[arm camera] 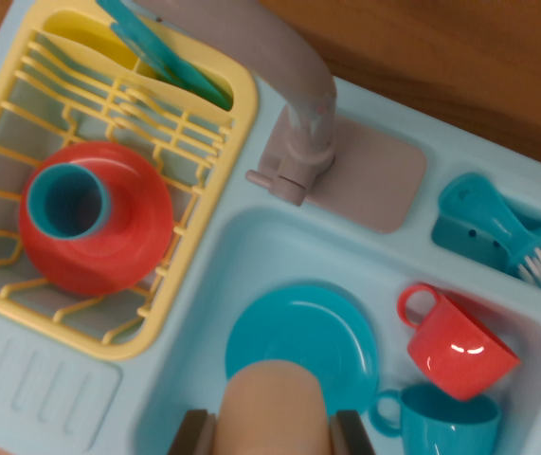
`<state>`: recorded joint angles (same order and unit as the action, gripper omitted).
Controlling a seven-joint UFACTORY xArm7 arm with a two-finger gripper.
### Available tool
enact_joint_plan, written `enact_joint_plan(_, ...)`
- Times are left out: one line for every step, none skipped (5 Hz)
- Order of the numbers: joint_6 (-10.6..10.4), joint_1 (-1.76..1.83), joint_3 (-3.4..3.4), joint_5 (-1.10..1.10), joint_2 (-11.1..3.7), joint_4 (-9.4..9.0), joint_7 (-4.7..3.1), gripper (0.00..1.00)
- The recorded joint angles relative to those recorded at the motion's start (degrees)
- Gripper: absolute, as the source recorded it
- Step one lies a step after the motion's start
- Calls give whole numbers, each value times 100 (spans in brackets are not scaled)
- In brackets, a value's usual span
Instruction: Pick detergent from the sink
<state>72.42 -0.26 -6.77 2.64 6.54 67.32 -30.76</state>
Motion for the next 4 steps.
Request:
enact_joint_plan(189,2,-2,-18,66,124,20,100)
enact_joint_plan(189,2,-2,-18,66,124,20,100)
enact_joint_plan(341,4,-3,-32,119,224,36,100)
enact_joint_plan(341,4,-3,-32,119,224,36,100)
